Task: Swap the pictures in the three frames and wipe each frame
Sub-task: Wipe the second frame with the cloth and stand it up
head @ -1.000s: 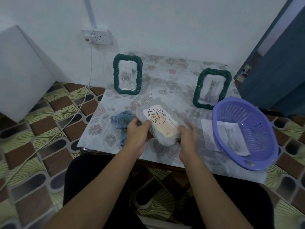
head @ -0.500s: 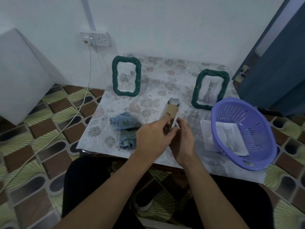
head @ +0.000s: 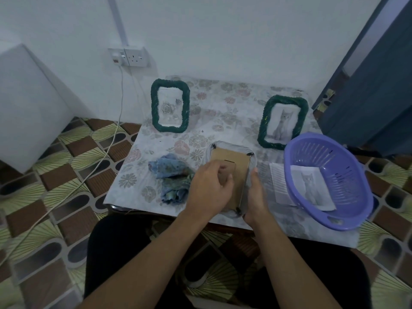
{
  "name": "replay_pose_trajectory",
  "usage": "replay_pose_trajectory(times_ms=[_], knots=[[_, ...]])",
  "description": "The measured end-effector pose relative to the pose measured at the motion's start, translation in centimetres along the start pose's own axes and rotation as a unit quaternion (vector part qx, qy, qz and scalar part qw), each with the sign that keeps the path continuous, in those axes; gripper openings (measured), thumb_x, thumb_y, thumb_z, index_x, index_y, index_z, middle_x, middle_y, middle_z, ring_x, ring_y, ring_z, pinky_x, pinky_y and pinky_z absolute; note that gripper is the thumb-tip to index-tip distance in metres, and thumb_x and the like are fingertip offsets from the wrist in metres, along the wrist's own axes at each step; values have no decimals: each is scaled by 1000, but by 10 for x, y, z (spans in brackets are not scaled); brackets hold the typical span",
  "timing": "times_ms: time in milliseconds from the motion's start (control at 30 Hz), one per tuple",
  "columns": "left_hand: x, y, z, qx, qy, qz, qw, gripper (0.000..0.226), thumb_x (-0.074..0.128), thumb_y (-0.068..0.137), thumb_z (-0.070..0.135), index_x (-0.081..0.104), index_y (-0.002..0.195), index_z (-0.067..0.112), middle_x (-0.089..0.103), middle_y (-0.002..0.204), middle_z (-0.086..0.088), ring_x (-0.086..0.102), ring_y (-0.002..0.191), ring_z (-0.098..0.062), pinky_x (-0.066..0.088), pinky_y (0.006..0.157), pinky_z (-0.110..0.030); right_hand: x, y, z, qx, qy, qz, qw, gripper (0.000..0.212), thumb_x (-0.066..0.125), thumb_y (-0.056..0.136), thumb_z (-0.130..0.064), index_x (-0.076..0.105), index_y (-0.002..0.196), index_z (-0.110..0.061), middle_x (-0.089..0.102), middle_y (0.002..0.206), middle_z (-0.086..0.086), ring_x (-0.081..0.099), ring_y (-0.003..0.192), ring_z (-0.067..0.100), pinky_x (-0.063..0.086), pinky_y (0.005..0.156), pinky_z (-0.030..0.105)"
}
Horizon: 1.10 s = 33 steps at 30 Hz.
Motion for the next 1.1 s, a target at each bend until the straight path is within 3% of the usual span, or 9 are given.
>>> replay_pose_trajectory(times_ms=[200,333,400,500,700,833,900,1000,1100], knots=[[15,5,-17,-75,56,-89,992,73,74,74,60,41,125,20,46,124,-2,53,110,-18,48,84,-31,1,-2,-8,-33,-33,23,999,58,40,96,-64,59,134,-25,67,124,7,64,115,24,53,97,49],[14,11,-21,-92,58,-88,990,70,81,73,47,38,120,18,46,122,-4,55,105,-22,43,75,-28,3,-2,-8,-41,-51,8,998,65,49,82,-74,61,129,-30,65,128,3,62,118,20,50,101,48],[14,12,-22,-94,70,-95,989,67,80,73,43,37,118,18,48,119,-5,55,103,-25,42,74,-29,5,-2,-9,-52,-67,-3,996,50,41,93,-64,58,127,-30,63,127,-2,59,115,14,49,100,41],[13,14,-21,-96,86,-111,985,62,75,73,42,34,114,19,50,112,-6,55,93,-25,40,68,-31,3,1,-6,-51,-78,2,996,50,38,99,-58,54,133,-25,60,130,0,57,117,13,46,104,42],[7,27,-18,-91,132,-168,973,55,68,77,45,35,111,16,56,102,-8,57,87,-27,38,63,-32,4,-2,-13,-98,-133,-16,986,31,37,103,-45,63,103,-28,68,101,-12,65,94,-3,51,79,17],[4,35,-19,-90,150,-197,965,55,70,77,44,36,110,18,56,98,-8,59,88,-27,41,63,-32,5,0,-14,-124,-171,-26,977,55,41,92,-58,66,122,-19,69,121,-1,60,119,12,48,103,32],[1,38,-16,-88,152,-193,965,57,71,76,43,37,113,17,57,96,-7,59,86,-26,40,59,-31,4,2,-12,-100,-143,-32,984,60,42,90,-60,65,124,-16,68,123,4,61,120,18,46,106,40],[-5,40,-12,-95,137,-187,968,61,70,78,42,38,121,12,57,98,-7,58,88,-25,37,58,-30,-1,10,-1,5,-25,-45,999,62,33,97,-62,61,130,-17,68,125,13,65,115,28,53,95,45],[-12,43,-7,-115,78,-191,972,50,71,80,41,42,114,17,57,95,-1,57,88,-19,38,58,-26,-10,13,0,61,75,-41,994,58,36,99,-57,67,123,-15,70,116,17,69,105,33,57,84,43]])
Point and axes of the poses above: each hand's wrist, its own y-axis towards the middle knuckle, its own x-axis out of the palm, z = x × y, the point moved 7 cm from there along y, towards the middle knuckle
